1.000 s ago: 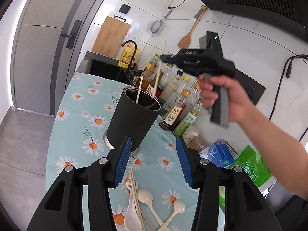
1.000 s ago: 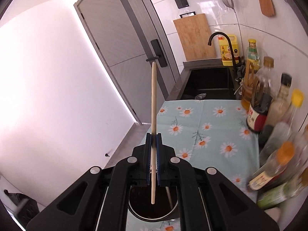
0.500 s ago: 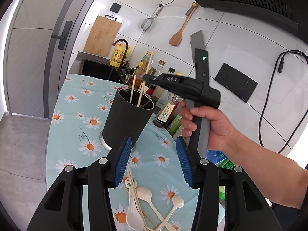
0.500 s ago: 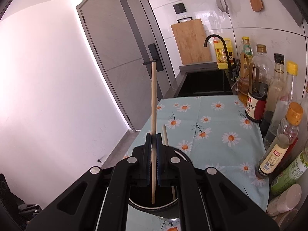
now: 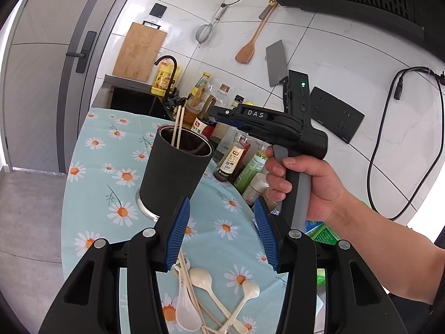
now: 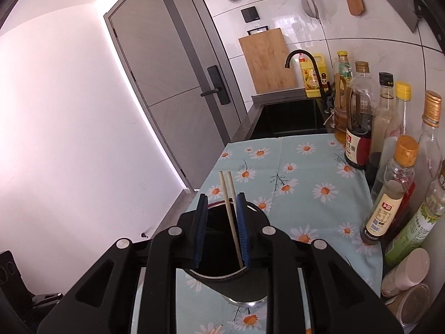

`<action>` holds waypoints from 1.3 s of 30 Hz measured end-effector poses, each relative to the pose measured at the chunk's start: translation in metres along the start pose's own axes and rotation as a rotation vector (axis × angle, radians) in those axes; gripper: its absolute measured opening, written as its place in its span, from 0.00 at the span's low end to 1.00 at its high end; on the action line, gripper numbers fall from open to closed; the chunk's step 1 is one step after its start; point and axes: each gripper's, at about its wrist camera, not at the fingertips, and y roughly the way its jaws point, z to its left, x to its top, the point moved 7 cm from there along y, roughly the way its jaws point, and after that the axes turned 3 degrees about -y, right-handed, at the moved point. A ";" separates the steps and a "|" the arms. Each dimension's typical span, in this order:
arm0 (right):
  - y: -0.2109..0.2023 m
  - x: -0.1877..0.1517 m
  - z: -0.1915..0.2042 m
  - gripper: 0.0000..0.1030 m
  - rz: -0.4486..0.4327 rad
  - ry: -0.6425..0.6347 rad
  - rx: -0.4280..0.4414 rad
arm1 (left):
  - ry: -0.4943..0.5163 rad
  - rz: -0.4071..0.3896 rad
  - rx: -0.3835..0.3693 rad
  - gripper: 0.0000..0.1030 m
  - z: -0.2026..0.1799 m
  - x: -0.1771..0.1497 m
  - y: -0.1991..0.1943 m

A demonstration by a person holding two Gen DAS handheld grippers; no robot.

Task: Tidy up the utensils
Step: 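Move right gripper back to the pile and grasp another chopstick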

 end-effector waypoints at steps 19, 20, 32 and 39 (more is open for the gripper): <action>-0.075 -0.162 0.077 0.31 0.515 -0.273 0.016 | -0.130 0.138 0.063 0.45 0.019 -0.063 -0.028; -0.076 -0.180 0.079 0.31 0.567 -0.271 0.029 | -0.147 0.156 0.067 0.45 0.022 -0.073 -0.028; -0.083 -0.310 0.090 0.31 0.957 -0.094 0.083 | -0.332 0.428 0.034 0.45 0.022 -0.175 -0.018; -0.076 -0.344 0.093 0.24 1.059 -0.132 0.061 | -0.427 0.495 0.018 0.43 0.023 -0.203 -0.016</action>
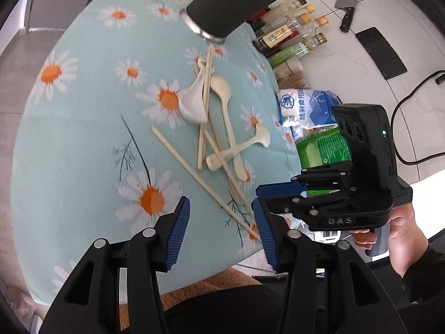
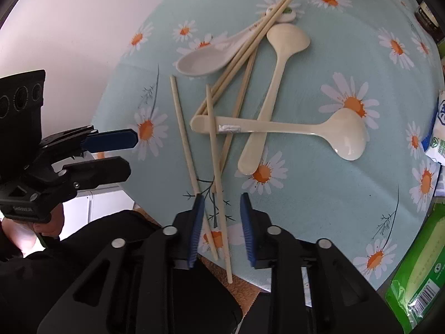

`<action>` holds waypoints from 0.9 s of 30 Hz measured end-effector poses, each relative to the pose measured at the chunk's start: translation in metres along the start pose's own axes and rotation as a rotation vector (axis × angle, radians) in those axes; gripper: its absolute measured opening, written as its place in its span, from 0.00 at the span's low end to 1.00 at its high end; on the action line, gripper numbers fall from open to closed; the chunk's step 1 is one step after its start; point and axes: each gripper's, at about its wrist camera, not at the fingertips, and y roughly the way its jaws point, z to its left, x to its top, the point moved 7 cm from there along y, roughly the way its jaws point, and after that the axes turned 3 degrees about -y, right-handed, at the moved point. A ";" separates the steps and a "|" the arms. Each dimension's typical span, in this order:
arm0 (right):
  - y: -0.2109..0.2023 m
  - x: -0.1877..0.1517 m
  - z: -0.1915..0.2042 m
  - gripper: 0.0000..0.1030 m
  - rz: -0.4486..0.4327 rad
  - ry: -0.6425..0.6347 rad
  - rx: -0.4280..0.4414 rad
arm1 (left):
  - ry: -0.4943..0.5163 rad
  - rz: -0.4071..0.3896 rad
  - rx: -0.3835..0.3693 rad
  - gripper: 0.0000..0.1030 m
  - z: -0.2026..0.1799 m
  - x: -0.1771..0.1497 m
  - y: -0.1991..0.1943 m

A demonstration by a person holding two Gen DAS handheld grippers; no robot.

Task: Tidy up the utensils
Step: 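Move right gripper back to the pile and grasp another chopstick, then lower left gripper onto a chopstick and close it while right gripper holds its chopstick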

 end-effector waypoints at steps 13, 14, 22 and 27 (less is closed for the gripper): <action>0.019 -0.006 0.012 0.06 0.073 -0.031 0.005 | -0.069 0.016 0.052 0.43 0.011 -0.001 0.008; 0.018 -0.006 0.014 0.06 0.066 -0.042 0.004 | -0.074 0.016 0.057 0.43 0.012 -0.001 0.008; -0.021 0.001 0.018 0.05 -0.022 -0.063 0.054 | -0.148 0.037 0.099 0.43 0.013 0.003 0.016; -0.060 0.020 0.010 0.05 -0.170 -0.055 0.112 | -0.240 0.069 0.176 0.43 0.012 0.008 0.023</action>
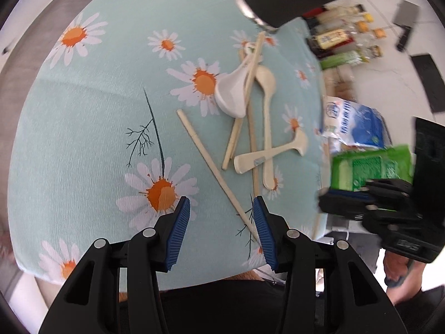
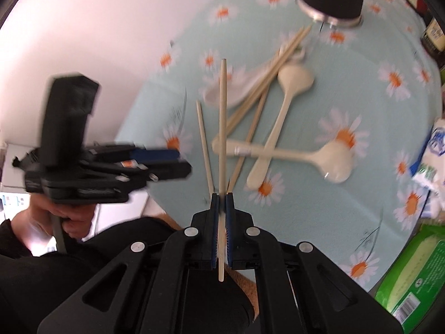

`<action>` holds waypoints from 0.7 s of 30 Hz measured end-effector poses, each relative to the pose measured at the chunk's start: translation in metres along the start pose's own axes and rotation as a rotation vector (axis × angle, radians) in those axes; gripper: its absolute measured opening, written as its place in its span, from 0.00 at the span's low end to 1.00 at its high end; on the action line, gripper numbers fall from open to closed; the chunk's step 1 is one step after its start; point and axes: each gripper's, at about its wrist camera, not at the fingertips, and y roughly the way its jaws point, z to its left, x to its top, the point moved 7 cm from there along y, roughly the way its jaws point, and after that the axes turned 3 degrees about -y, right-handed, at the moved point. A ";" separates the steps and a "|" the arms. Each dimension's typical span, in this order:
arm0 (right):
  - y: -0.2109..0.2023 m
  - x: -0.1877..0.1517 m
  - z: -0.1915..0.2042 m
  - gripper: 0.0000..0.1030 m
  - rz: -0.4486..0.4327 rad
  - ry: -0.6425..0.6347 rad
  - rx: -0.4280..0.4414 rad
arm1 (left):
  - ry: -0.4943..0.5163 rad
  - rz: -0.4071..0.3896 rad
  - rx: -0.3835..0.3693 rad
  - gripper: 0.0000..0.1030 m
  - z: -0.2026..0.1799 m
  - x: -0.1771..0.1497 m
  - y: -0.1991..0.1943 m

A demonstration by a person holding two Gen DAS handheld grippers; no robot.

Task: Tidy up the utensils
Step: 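Lower left gripper onto a chopstick and close it while right gripper holds its chopstick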

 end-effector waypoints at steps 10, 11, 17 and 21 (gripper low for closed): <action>-0.049 0.005 -0.022 0.05 -0.231 0.037 0.182 | -0.112 0.086 0.241 0.26 -0.023 0.006 0.028; -0.052 0.002 -0.024 0.05 -0.244 0.033 0.182 | -0.121 0.081 0.276 0.25 -0.024 0.007 0.030; -0.068 -0.007 -0.039 0.05 -0.300 0.021 0.242 | -0.155 0.066 0.427 0.22 -0.032 0.012 0.038; -0.067 -0.011 -0.045 0.05 -0.293 0.004 0.283 | -0.206 0.055 0.522 0.11 -0.033 0.014 0.042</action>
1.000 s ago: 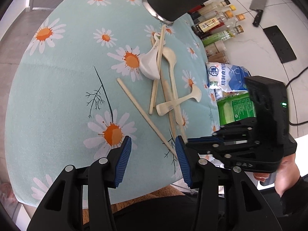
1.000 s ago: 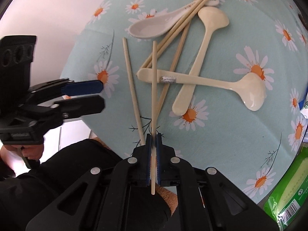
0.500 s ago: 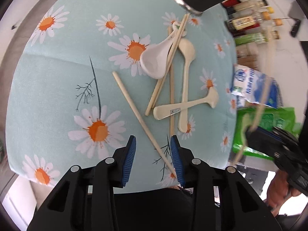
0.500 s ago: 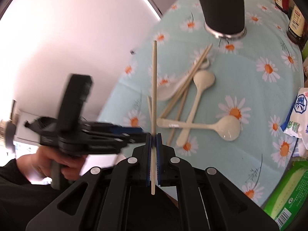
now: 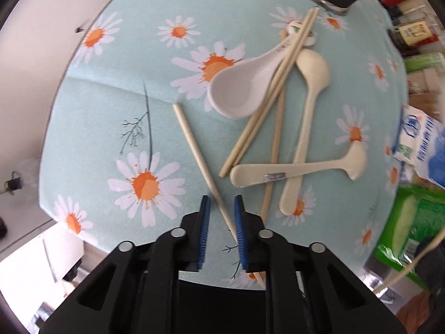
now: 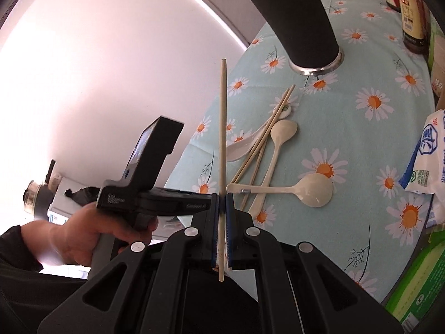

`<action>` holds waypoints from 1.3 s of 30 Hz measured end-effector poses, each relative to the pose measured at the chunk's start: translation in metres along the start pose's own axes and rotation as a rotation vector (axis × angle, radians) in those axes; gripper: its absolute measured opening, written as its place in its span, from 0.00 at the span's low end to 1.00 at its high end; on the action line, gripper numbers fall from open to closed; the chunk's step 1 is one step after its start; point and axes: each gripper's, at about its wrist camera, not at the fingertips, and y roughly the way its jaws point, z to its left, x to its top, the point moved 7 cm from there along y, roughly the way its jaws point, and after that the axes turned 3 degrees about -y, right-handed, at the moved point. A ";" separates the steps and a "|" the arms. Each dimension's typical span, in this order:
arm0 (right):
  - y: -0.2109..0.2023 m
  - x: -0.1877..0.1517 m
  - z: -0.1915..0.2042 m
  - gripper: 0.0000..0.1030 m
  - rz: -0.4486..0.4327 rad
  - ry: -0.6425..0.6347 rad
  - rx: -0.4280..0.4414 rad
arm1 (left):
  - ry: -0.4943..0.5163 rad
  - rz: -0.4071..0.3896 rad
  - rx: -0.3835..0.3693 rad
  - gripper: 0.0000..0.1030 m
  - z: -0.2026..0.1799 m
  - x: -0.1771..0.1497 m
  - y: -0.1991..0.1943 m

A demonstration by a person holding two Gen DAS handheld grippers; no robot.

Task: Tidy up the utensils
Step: 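Lower left gripper onto a chopstick and close it while right gripper holds its chopstick, then lift both held chopsticks and carry them toward the black holder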

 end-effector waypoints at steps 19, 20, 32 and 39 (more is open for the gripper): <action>0.019 -0.008 0.003 0.05 0.034 -0.032 0.075 | -0.244 -0.070 -0.060 0.03 0.050 0.003 -0.008; 0.021 -0.008 0.003 0.05 0.037 -0.033 0.071 | -0.248 -0.074 -0.071 0.03 0.053 0.004 -0.010; 0.034 0.024 0.001 0.05 0.001 0.010 0.014 | -0.191 -0.169 -0.178 0.03 0.066 0.035 -0.058; 0.043 0.055 0.004 0.05 -0.077 0.026 -0.118 | -0.049 -0.252 -0.287 0.03 0.050 0.063 -0.099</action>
